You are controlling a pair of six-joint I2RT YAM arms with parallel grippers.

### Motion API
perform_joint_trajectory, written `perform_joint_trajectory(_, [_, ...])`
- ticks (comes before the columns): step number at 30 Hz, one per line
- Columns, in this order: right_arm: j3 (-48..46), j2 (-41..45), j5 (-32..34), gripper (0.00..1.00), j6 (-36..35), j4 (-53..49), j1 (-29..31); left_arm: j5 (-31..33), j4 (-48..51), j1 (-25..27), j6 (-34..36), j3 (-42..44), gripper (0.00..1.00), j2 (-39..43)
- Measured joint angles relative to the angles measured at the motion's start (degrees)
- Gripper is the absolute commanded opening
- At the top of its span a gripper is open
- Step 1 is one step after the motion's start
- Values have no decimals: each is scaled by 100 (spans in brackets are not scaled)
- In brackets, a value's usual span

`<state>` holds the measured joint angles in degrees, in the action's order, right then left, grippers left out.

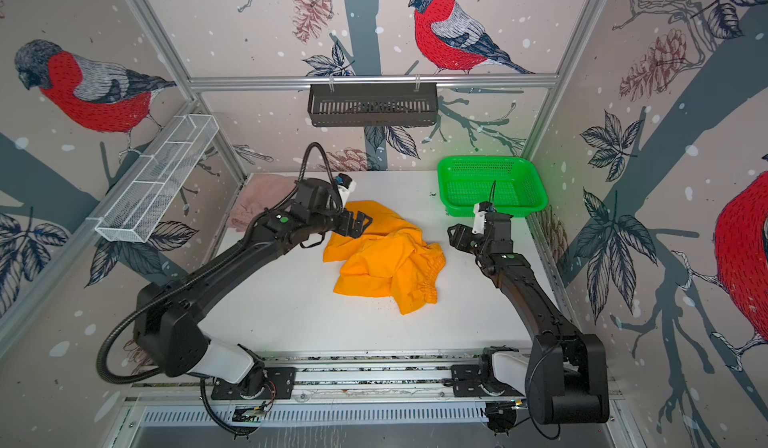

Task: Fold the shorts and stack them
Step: 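Release the orange shorts with the right gripper while the left grasps their waistband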

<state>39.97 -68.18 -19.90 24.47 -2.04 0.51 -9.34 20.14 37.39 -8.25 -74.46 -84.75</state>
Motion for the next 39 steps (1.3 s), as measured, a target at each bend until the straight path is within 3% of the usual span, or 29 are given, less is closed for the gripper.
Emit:
perform_joint_trajectory(2, [-87,39,-214,67,118,136,-275,79,-42,715,201,90,98,96])
perform_joint_trajectory(6, [-280,238,-535,68,131,380,-643,442,-11,1526,498,173,98,-168])
perform_joint_trajectory(15, [-892,986,-1025,68,275,754,-1451,1279,400,3106,1307,-933,95,-1928])
perform_joint_trajectory(20, [-1117,1279,-1266,68,278,813,-1639,1716,645,3263,1451,-1178,93,-2717])
perform_joint_trajectory(33, [-1353,1692,-1556,68,249,752,-1967,2503,448,3314,1558,-1224,87,-3665])
perform_joint_trajectory(36, [-1357,1705,-1576,68,247,721,-1978,2824,186,3309,1547,-1154,71,-3700])
perform_joint_trajectory(39, [-1364,1698,-1609,69,227,697,-1980,3014,52,3241,1547,-1049,42,-3700])
